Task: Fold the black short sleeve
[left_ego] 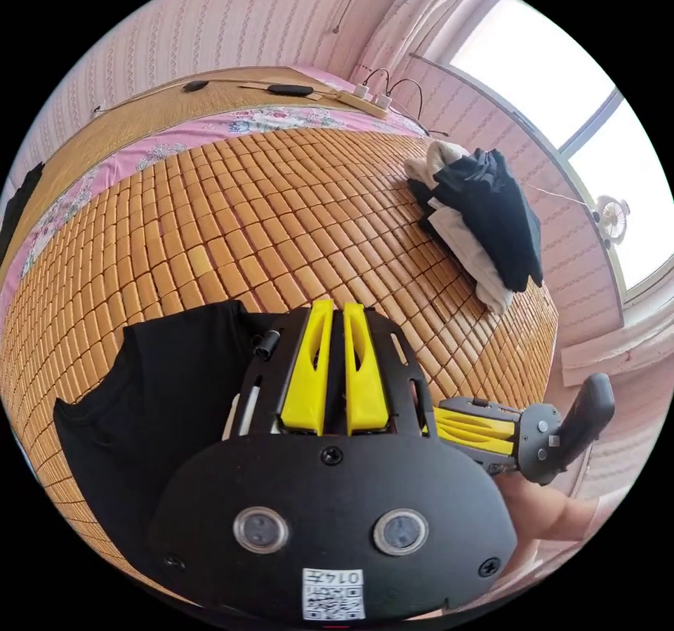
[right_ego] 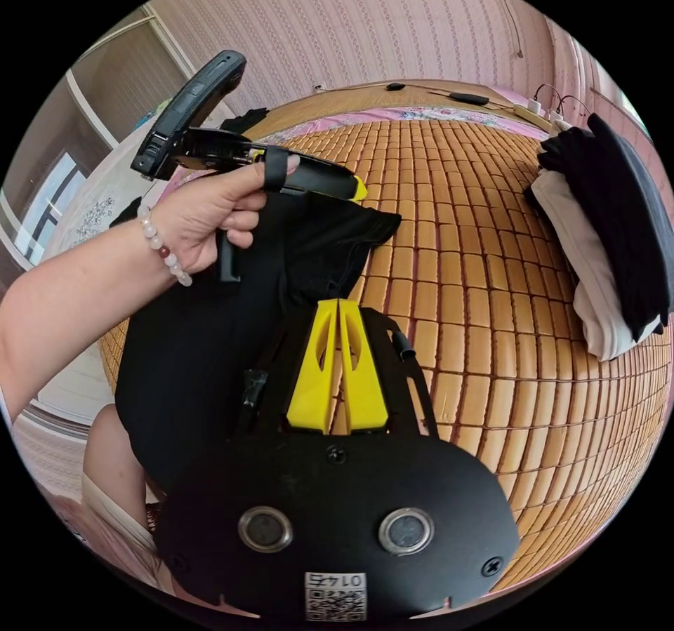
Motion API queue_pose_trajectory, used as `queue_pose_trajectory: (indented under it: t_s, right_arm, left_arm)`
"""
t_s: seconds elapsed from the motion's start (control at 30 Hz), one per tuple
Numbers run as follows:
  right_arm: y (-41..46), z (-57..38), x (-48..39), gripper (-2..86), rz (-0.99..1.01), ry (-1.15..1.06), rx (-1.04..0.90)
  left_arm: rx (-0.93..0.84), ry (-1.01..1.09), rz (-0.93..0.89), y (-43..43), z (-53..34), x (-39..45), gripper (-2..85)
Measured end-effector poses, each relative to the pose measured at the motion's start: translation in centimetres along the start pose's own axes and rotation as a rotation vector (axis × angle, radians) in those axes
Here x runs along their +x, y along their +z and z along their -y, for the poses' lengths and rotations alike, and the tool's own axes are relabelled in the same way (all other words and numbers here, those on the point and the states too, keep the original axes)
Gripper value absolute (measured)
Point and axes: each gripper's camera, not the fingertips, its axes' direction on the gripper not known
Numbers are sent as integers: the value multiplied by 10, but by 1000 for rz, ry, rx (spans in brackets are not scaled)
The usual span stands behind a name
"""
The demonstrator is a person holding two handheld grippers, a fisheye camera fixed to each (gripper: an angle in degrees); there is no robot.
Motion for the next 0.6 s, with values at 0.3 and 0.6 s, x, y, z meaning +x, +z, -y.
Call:
queue_pose_trajectory:
  t_s: [0.3,0.6]
  right_arm:
    - [-43,-10,-40,-1,55,-180,130]
    - [-6,38,-190,41,157,-470,17]
  left_arm:
    - [131,-9,175,-164,-197,-55,-1]
    - [140,-368,223,-194,-367,-162,27]
